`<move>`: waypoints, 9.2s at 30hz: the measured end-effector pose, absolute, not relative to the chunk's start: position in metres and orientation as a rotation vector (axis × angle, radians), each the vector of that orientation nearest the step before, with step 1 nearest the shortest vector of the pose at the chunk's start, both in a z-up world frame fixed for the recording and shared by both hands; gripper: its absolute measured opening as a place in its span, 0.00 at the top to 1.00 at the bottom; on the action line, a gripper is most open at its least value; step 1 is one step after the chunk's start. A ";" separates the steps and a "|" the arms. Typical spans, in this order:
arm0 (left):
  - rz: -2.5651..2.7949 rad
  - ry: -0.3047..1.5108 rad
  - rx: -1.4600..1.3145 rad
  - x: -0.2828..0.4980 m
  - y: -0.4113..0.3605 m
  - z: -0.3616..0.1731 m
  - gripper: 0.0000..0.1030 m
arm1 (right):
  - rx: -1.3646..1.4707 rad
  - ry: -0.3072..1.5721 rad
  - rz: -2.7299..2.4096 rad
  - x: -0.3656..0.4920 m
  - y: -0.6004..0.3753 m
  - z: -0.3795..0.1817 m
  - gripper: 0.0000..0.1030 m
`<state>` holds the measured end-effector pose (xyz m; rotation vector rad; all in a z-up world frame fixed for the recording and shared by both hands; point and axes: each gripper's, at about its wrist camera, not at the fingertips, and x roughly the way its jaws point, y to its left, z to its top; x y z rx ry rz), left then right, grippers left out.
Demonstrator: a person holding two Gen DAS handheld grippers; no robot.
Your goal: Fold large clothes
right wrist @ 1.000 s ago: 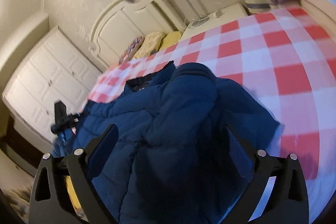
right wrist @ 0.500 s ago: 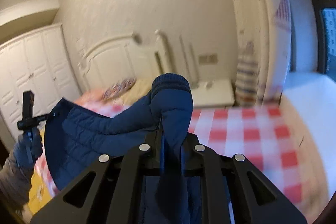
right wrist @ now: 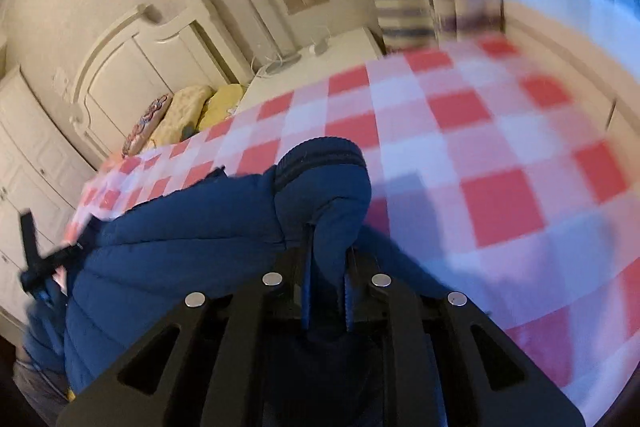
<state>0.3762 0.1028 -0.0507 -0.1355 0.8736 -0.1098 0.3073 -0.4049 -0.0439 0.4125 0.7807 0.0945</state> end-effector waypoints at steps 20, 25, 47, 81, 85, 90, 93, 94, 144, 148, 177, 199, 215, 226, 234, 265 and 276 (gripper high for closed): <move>-0.097 0.772 -0.335 0.325 0.178 -0.025 0.14 | 0.599 0.781 0.333 0.265 -0.442 -0.039 0.04; -0.254 0.805 -0.245 0.245 0.196 -0.021 0.05 | 0.482 0.807 0.364 0.187 -0.442 -0.036 0.04; -0.298 0.901 -0.246 0.151 0.155 -0.071 0.75 | 0.360 0.723 0.286 0.079 -0.380 -0.062 0.63; -0.104 0.663 0.053 0.196 0.007 0.034 0.02 | 0.131 0.639 0.152 0.193 -0.259 0.053 0.05; -0.040 0.759 0.119 0.242 -0.010 -0.012 0.02 | 0.007 0.744 0.099 0.229 -0.233 0.013 0.05; -0.041 0.966 0.094 0.287 -0.003 -0.090 0.02 | -0.051 0.975 0.062 0.274 -0.226 -0.069 0.04; -0.046 0.952 0.089 0.287 -0.002 -0.094 0.02 | -0.052 0.982 0.062 0.274 -0.228 -0.073 0.04; -0.046 0.949 0.090 0.287 -0.001 -0.095 0.02 | -0.046 0.984 0.066 0.274 -0.229 -0.074 0.04; 0.055 0.891 -0.115 0.300 0.071 -0.065 0.15 | 0.237 0.923 0.059 0.269 -0.330 -0.079 0.23; -0.054 0.783 -0.027 0.273 0.024 -0.019 0.08 | 0.232 0.924 0.059 0.269 -0.327 -0.079 0.21; -0.239 0.871 -0.214 0.292 0.005 -0.086 0.02 | -0.147 0.976 0.066 0.299 -0.199 -0.073 0.21; -0.114 0.848 -0.133 0.278 0.027 -0.053 0.02 | 0.218 0.938 0.019 0.271 -0.324 -0.076 0.13; 0.057 0.933 -0.080 0.286 0.063 -0.087 0.05 | 0.088 0.798 0.086 0.227 -0.273 -0.014 0.12; 0.057 0.900 -0.084 0.276 0.062 -0.069 0.10 | -0.057 0.927 0.140 0.216 -0.223 -0.052 0.07; -0.206 0.795 0.041 0.212 -0.013 -0.044 0.02 | -0.159 0.884 0.186 0.189 -0.205 -0.037 0.05; 0.025 0.862 -0.039 0.210 0.069 -0.074 0.03 | 0.118 0.891 0.053 0.175 -0.300 -0.058 0.05; -0.154 0.744 0.198 0.142 -0.026 -0.088 0.02 | -0.169 0.817 0.267 0.133 -0.197 -0.065 0.04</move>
